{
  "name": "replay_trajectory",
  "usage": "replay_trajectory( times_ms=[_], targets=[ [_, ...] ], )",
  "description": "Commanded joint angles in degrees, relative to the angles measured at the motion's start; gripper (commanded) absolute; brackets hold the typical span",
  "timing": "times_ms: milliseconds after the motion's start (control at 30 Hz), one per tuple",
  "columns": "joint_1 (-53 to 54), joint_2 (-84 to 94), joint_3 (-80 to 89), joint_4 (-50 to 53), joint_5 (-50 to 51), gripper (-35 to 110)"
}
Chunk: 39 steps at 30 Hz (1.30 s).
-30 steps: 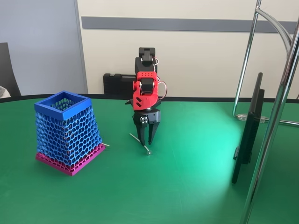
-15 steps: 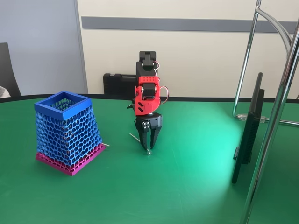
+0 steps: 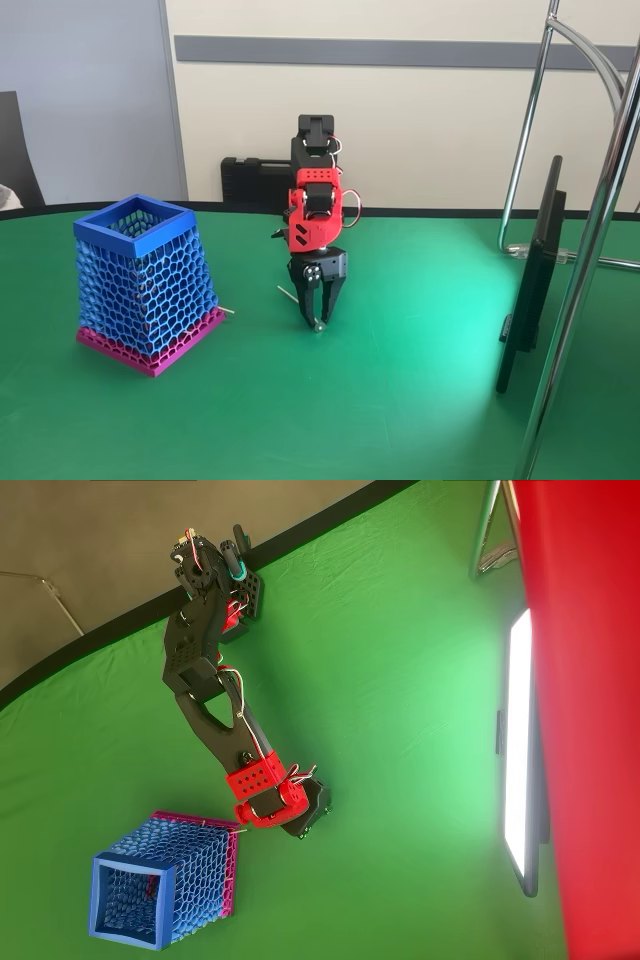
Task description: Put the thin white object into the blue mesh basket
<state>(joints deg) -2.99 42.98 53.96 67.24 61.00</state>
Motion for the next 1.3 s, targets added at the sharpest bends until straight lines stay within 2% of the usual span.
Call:
replay_trajectory(
  times_ms=[0, 400, 667, 1267],
  targets=[
    [0.26, 0.18, -2.72, 0.26, -0.53, 15],
    [0.44, -4.39, -9.93, 4.92, -0.7, 13],
    [0.44, -4.57, -10.2, 5.01, -1.14, 9],
    [-0.18, -1.32, -9.67, 4.92, -3.87, 9]
  ],
)
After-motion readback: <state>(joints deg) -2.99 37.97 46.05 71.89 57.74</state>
